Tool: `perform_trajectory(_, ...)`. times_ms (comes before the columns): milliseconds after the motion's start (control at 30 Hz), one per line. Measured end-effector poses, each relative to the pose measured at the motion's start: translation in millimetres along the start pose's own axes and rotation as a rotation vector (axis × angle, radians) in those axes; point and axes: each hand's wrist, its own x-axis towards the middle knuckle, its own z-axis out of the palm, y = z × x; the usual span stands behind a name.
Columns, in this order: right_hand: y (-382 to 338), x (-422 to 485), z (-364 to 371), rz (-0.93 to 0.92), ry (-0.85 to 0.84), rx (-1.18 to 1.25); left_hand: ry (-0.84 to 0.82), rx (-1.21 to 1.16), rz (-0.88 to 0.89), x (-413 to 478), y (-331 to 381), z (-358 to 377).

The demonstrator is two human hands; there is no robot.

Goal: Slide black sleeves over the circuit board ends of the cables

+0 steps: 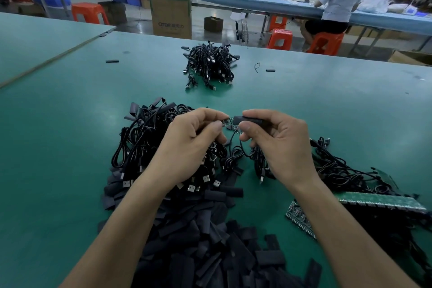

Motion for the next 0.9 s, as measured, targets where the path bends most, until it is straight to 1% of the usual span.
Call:
perform_trajectory(133, -2, 3, -3, 0.037, -0.079, 0.073, -0.043, -0.054, 0.005, 0, 0, -3)
perform_trajectory(233, -5, 6, -9, 0.071, -0.148, 0.110, -0.103, -0.025, 0.001, 0, -2, -7)
perform_trajectory(433, -5, 6, -11, 0.108, -0.290, 0.101, -0.248, 0.004, -0.008, 0, -4, -10)
perform_trajectory(600, -3, 3, -6, 0.089, -0.256, 0.123, -0.223, -0.019, -0.042, 2, -5, -10)
perform_trajectory(767, -1, -2, -5, 0.076, -0.213, 0.101, -0.228, -0.003, -0.035, 1, -7, -11)
perform_trajectory(900, 1, -3, -5, 0.086, -0.132, 0.100, -0.164, 0.084, -0.048, 0, -7, -8)
